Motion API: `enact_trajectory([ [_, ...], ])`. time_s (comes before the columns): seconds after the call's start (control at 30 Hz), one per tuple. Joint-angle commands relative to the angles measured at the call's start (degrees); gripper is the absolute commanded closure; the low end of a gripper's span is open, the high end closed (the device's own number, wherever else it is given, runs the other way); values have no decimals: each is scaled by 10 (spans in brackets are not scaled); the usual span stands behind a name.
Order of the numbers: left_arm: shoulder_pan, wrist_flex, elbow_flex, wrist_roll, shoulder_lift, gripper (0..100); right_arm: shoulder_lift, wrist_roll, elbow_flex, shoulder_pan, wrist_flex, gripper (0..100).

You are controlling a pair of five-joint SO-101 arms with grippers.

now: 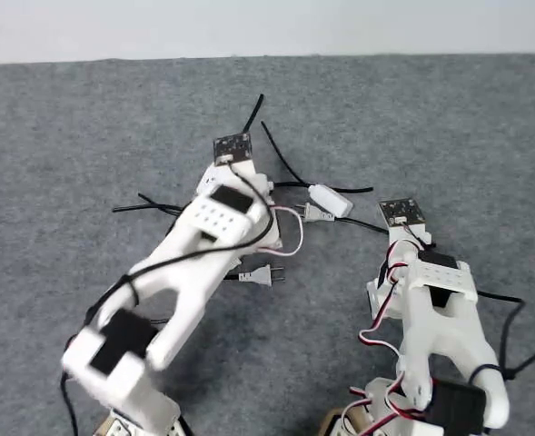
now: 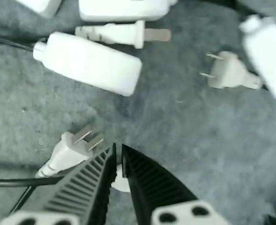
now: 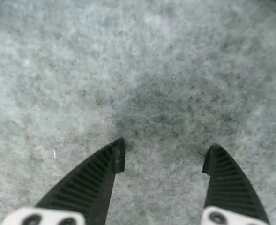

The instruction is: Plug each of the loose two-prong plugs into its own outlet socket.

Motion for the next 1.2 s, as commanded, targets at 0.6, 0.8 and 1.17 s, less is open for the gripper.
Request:
enact_trajectory([
  [0.6, -95, -123, -4, 220, 47, 578, 0, 7, -17, -8, -7, 733],
  [0.8, -116, -118, -56, 227, 123, 585, -4, 33, -15, -8, -4, 733],
  [1.17, -121, -29, -144, 207, 193, 854, -5, 32, -15, -9, -4, 733],
])
